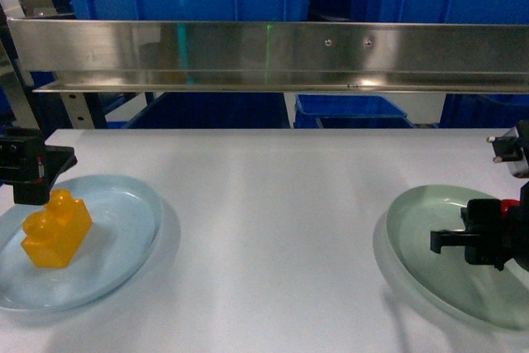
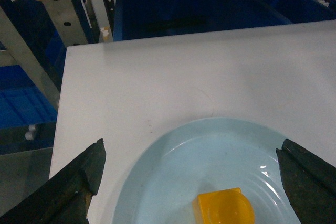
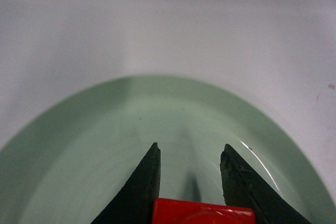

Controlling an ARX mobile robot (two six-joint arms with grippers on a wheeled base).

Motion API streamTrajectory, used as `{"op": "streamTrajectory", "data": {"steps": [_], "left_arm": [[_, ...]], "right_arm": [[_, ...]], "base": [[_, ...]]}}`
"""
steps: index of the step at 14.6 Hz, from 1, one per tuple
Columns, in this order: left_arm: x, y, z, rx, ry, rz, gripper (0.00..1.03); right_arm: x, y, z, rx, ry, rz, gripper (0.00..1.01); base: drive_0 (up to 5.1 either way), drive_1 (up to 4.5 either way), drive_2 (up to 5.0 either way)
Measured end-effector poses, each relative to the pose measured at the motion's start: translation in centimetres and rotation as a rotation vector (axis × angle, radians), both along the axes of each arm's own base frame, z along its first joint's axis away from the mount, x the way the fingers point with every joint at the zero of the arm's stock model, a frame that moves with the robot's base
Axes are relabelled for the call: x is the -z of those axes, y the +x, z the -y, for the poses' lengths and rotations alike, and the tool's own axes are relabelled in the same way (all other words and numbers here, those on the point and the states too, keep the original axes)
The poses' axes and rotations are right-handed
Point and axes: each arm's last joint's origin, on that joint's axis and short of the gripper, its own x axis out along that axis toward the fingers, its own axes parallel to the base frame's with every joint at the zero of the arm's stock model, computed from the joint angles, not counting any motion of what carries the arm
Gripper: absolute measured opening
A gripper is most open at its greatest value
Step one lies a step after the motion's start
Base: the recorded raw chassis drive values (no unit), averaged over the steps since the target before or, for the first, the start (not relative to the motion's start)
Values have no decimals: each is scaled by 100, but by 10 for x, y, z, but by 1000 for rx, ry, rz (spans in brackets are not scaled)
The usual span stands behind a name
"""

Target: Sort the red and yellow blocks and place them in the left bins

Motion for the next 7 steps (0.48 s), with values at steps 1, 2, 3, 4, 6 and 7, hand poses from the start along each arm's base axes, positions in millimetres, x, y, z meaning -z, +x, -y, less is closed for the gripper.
{"op": "streamTrajectory", "data": {"steps": [1,2,3,4,6,7], "left_arm": [[0,0,0,0,0,0,98],[0,0,0,0,0,0,98],[0,0,0,0,0,0,98],[0,0,0,0,0,0,98],[0,0,0,0,0,0,98],[0,0,0,1,0,0,98]], "right_arm": [[-9,-1,0,-8,-4,37,29],[-22,-2,0,-22,-3,73,29],[-33,-4,1,-32,-7,108,29],[-47,-11,4,-40,-16,148,29],[-92,-34,18,-41,-43,276,29],[-112,-43,24,-40,-58,341,29]], "base": [[0,0,0],[0,0,0],[0,0,0],[0,0,0],[0,0,0],[0,0,0]]}}
